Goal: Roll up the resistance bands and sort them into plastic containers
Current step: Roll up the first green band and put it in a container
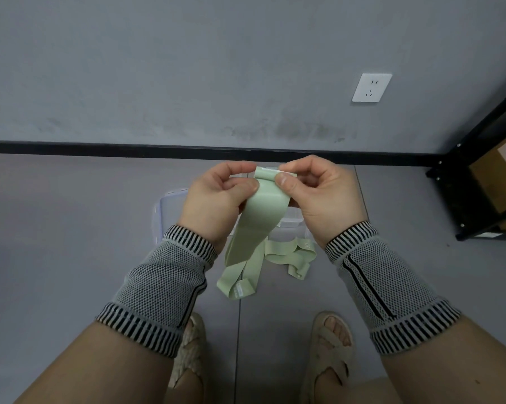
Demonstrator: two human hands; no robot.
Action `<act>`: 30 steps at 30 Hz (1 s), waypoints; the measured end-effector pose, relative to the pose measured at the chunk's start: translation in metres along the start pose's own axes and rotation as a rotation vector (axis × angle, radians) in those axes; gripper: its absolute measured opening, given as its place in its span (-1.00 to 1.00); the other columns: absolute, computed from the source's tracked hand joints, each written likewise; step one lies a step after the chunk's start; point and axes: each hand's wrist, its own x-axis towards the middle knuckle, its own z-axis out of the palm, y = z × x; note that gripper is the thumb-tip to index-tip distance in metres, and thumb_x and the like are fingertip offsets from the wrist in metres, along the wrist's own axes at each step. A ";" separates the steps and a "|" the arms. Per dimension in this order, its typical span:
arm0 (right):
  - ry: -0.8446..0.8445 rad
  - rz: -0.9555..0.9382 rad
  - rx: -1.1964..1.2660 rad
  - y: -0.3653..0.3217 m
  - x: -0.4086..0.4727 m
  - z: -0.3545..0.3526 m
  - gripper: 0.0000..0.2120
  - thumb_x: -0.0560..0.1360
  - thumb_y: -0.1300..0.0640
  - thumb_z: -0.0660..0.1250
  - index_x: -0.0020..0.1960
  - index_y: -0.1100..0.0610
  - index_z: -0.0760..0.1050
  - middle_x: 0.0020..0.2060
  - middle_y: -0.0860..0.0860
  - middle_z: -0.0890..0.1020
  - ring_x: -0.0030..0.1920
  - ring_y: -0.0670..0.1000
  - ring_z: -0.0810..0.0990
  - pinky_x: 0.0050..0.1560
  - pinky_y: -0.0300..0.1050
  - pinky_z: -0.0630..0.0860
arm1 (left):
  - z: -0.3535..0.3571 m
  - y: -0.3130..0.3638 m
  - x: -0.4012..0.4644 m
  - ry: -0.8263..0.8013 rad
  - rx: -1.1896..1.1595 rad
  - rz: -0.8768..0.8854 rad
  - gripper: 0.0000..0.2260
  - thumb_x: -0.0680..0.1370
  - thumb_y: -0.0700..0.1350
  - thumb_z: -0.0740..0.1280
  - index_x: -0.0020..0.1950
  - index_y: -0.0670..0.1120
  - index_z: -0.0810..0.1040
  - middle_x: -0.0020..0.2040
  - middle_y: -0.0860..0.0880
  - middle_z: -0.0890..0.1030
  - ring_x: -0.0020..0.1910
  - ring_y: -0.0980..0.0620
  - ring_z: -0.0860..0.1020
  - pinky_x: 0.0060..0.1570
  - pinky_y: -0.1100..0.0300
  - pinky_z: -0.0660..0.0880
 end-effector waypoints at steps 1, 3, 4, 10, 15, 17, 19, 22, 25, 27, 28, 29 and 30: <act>-0.006 0.000 0.011 0.000 0.000 0.001 -0.87 0.43 0.32 0.42 -0.19 0.11 0.58 -0.21 0.21 0.66 -0.19 0.17 0.66 -0.10 0.16 0.63 | -0.001 0.000 0.000 -0.003 0.000 0.005 -0.81 0.51 -0.36 0.28 0.00 -0.12 0.58 -0.26 -0.12 0.58 -0.30 0.04 0.53 -0.20 0.18 0.51; -0.015 -0.006 0.027 0.000 0.000 0.003 -0.84 0.42 0.35 0.42 -0.22 0.11 0.57 -0.21 0.16 0.66 -0.21 0.11 0.64 -0.10 0.13 0.63 | -0.001 0.001 -0.001 -0.009 -0.012 0.015 -0.79 0.52 -0.37 0.27 0.00 -0.11 0.59 -0.26 -0.11 0.60 -0.32 0.06 0.55 -0.21 0.22 0.53; -0.015 -0.010 0.028 0.001 0.000 0.004 -0.82 0.42 0.36 0.42 -0.23 0.10 0.57 -0.21 0.15 0.67 -0.20 0.13 0.64 -0.10 0.12 0.63 | -0.001 0.001 -0.002 -0.010 -0.017 0.021 -0.79 0.52 -0.37 0.26 0.00 -0.11 0.59 -0.25 -0.12 0.61 -0.32 0.07 0.57 -0.22 0.24 0.55; 0.001 -0.039 -0.020 0.003 0.000 0.005 -0.79 0.40 0.34 0.44 -0.25 0.04 0.57 -0.16 0.18 0.67 -0.12 0.24 0.62 -0.07 0.15 0.61 | 0.002 0.002 -0.002 0.028 0.024 0.047 -0.77 0.49 -0.39 0.29 -0.04 -0.09 0.61 -0.21 -0.21 0.55 -0.22 -0.08 0.46 -0.13 0.09 0.45; -0.007 -0.067 -0.066 0.002 -0.001 0.004 -0.83 0.40 0.33 0.44 -0.23 0.08 0.58 -0.21 0.15 0.66 -0.23 0.15 0.60 -0.13 0.12 0.60 | 0.006 0.002 -0.004 0.020 0.021 0.049 -0.91 0.47 -0.29 0.38 -0.08 -0.13 0.59 -0.28 -0.13 0.63 -0.26 -0.01 0.57 -0.17 0.16 0.53; -0.027 -0.065 -0.052 0.000 -0.002 0.004 -0.84 0.41 0.35 0.43 -0.20 0.10 0.57 -0.19 0.12 0.67 -0.19 0.11 0.63 -0.11 0.03 0.62 | 0.006 0.001 -0.003 0.019 0.047 0.068 -0.93 0.47 -0.27 0.39 -0.11 -0.11 0.57 -0.29 -0.10 0.66 -0.29 0.02 0.60 -0.21 0.19 0.56; -0.033 -0.038 0.005 0.000 -0.002 0.006 -0.80 0.41 0.37 0.42 -0.12 0.09 0.56 -0.13 0.09 0.68 -0.16 0.01 0.65 -0.07 -0.09 0.62 | 0.005 0.001 -0.003 0.025 0.048 0.081 -0.92 0.48 -0.28 0.38 -0.13 -0.10 0.55 -0.31 -0.08 0.65 -0.31 0.03 0.59 -0.24 0.20 0.56; 0.027 0.046 0.095 0.002 -0.001 0.006 -0.74 0.40 0.36 0.42 -0.04 0.05 0.50 -0.09 0.10 0.68 -0.09 0.01 0.67 0.04 -0.04 0.60 | 0.002 0.004 -0.002 0.060 0.020 0.101 -0.91 0.49 -0.30 0.36 -0.12 -0.12 0.53 -0.41 0.02 0.61 -0.42 0.13 0.52 -0.35 0.29 0.49; 0.090 0.071 0.099 0.003 -0.002 0.007 -0.83 0.42 0.31 0.43 -0.14 0.09 0.50 -0.19 0.12 0.69 -0.12 0.12 0.69 0.00 0.14 0.62 | -0.001 0.005 -0.001 0.084 0.021 0.112 -0.89 0.49 -0.30 0.36 -0.12 -0.10 0.53 -0.42 0.04 0.61 -0.44 0.16 0.50 -0.38 0.32 0.45; 0.107 0.048 0.068 0.001 -0.004 0.008 -0.88 0.42 0.27 0.45 -0.20 0.10 0.54 -0.25 0.10 0.69 -0.16 0.11 0.69 -0.05 0.14 0.63 | -0.001 0.004 0.000 0.090 0.023 0.117 -0.88 0.48 -0.31 0.37 -0.13 -0.09 0.53 -0.39 0.02 0.61 -0.42 0.14 0.51 -0.37 0.32 0.44; 0.108 0.035 0.060 0.000 -0.005 0.009 -0.90 0.42 0.25 0.45 -0.20 0.11 0.56 -0.26 0.09 0.69 -0.18 0.09 0.69 -0.06 0.11 0.63 | -0.001 0.004 0.000 0.091 0.028 0.122 -0.87 0.48 -0.31 0.37 -0.13 -0.09 0.54 -0.38 0.01 0.61 -0.42 0.14 0.52 -0.36 0.32 0.44; 0.109 0.031 0.059 0.000 -0.006 0.010 -0.91 0.43 0.23 0.45 -0.21 0.11 0.57 -0.27 0.08 0.69 -0.20 0.07 0.69 -0.08 0.08 0.64 | -0.002 0.003 0.000 0.090 0.035 0.127 -0.87 0.48 -0.31 0.37 -0.13 -0.08 0.54 -0.37 0.01 0.62 -0.41 0.15 0.53 -0.35 0.31 0.44; 0.112 0.032 0.061 -0.001 -0.006 0.010 -0.91 0.43 0.22 0.45 -0.21 0.11 0.57 -0.28 0.07 0.69 -0.21 0.05 0.69 -0.10 0.05 0.65 | -0.002 0.003 -0.001 0.084 0.043 0.132 -0.87 0.48 -0.31 0.37 -0.13 -0.08 0.54 -0.35 0.00 0.62 -0.40 0.14 0.54 -0.34 0.31 0.45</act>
